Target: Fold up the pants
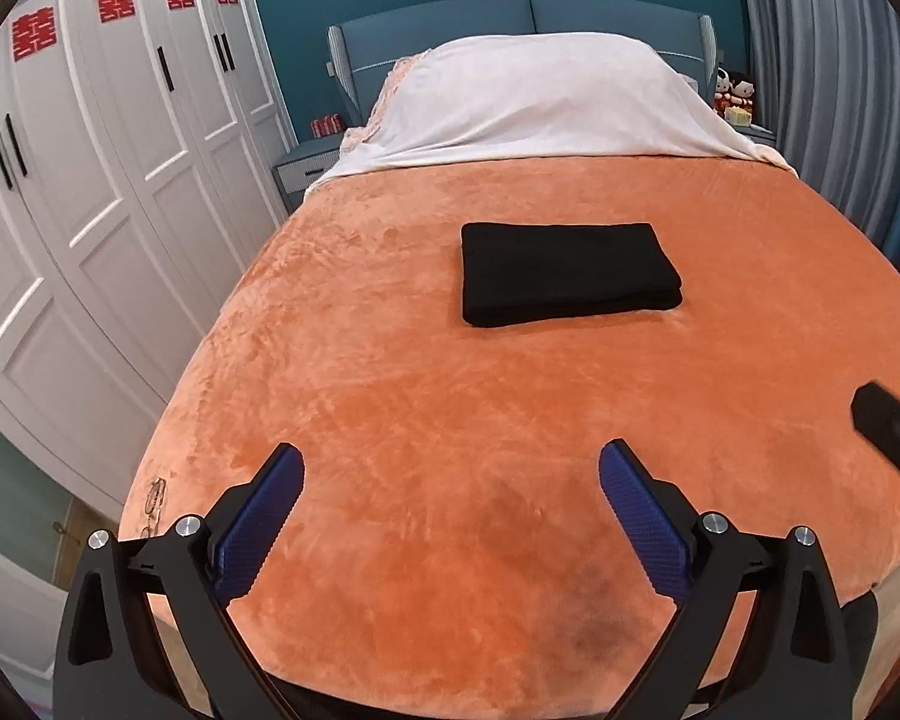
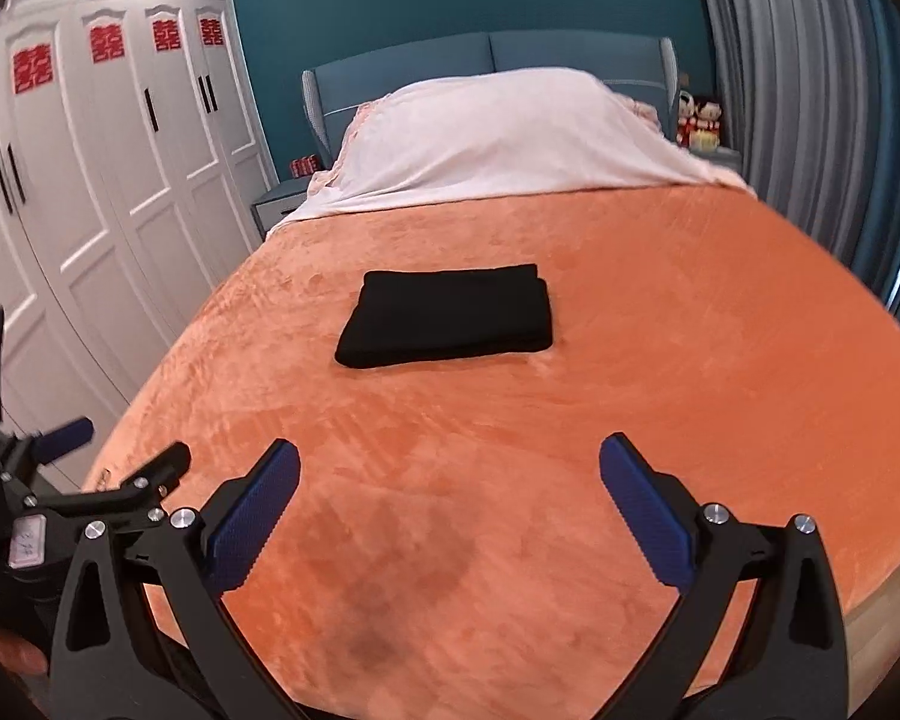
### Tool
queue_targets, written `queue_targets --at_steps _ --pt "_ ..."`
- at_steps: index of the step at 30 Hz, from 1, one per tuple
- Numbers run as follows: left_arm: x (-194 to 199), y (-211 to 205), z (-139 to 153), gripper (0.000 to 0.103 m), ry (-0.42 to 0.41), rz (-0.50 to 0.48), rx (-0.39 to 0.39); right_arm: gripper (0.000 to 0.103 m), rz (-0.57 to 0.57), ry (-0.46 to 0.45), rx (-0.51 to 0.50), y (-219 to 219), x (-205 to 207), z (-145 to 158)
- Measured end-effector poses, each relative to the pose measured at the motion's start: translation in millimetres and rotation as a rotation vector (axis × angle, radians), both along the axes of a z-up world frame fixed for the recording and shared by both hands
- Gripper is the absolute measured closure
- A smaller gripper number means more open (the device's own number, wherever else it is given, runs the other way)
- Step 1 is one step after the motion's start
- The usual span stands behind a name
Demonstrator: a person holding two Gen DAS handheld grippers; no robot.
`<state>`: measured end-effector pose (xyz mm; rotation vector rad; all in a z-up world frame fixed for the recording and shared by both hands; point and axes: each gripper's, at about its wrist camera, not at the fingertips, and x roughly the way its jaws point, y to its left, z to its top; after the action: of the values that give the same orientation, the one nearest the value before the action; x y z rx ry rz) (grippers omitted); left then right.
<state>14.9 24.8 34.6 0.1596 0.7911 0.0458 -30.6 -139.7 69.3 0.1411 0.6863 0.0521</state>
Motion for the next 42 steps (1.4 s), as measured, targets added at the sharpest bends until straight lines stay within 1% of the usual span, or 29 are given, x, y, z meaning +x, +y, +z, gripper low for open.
queue_targets --at_steps 2,5,8,14,19,31,42 --pt "-1 0 0 0.005 0.003 0.002 -0.002 0.005 -0.005 -0.004 -0.032 6 -4 -1" --pt "-1 2 0 0.005 0.002 0.002 -0.015 0.005 -0.009 -0.006 -0.046 10 -7 -3" --pt "-2 4 2 0.005 -0.005 0.004 -0.033 0.005 -0.015 -0.004 -0.037 11 -9 -4" --pt "-4 8 1 0.005 -0.006 0.014 -0.045 0.005 -0.021 -0.001 -0.031 10 -8 -6" --pt "-4 7 -2 0.005 0.004 0.011 -0.041 0.005 -0.023 -0.003 -0.03 10 -9 -7" --pt "-6 6 -1 0.005 0.0 0.006 -0.041 0.005 -0.025 -0.006 -0.024 12 -11 -9" --pt "-8 5 0 0.005 -0.001 0.006 -0.043 0.005 -0.023 -0.006 -0.024 18 -17 -5"
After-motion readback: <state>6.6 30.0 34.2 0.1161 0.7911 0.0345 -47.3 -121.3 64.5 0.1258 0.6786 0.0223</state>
